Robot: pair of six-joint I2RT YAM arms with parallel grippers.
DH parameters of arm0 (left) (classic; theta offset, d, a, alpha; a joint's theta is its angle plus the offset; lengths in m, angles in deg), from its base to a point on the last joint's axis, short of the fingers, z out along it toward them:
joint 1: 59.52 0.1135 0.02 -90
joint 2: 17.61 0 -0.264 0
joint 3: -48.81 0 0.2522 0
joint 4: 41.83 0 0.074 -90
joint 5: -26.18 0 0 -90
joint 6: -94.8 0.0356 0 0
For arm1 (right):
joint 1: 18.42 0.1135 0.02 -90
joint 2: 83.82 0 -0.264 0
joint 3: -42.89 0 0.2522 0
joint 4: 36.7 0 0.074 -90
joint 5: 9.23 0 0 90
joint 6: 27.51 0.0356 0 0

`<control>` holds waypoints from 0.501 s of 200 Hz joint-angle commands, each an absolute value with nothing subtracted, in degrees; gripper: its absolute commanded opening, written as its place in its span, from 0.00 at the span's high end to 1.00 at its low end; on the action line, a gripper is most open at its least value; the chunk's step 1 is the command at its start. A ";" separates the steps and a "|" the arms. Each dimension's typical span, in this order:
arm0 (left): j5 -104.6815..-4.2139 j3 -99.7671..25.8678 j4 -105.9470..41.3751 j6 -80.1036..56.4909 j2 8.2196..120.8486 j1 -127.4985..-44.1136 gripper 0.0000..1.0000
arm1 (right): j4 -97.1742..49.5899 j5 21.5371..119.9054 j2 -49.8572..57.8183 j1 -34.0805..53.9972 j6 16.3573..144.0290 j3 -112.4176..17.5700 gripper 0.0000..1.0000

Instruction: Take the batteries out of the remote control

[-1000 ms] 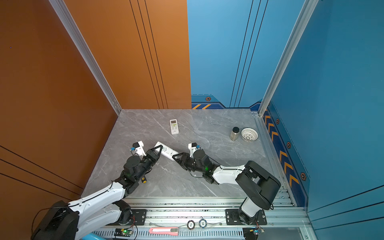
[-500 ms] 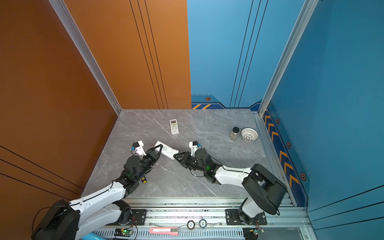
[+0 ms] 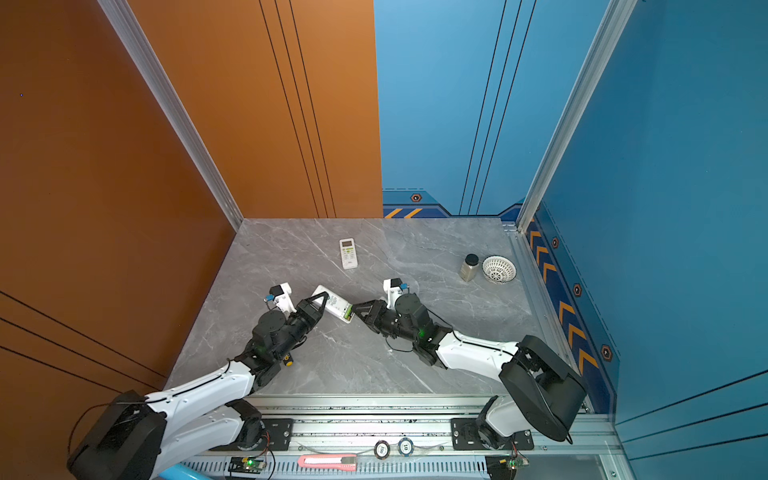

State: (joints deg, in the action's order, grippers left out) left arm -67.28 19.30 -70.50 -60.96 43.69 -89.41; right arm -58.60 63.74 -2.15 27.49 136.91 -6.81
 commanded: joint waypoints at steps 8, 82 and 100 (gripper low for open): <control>-69.47 19.93 -71.38 -60.04 44.13 -90.76 1.00 | -46.88 66.30 -6.52 25.74 132.12 -6.93 0.53; -81.08 21.30 -71.36 -62.88 49.41 -99.29 1.00 | -20.33 70.97 -15.92 22.11 119.40 -10.06 0.11; -85.40 21.55 -71.48 -65.07 51.81 -101.67 1.00 | -17.47 71.55 -17.30 22.17 118.24 -9.92 0.09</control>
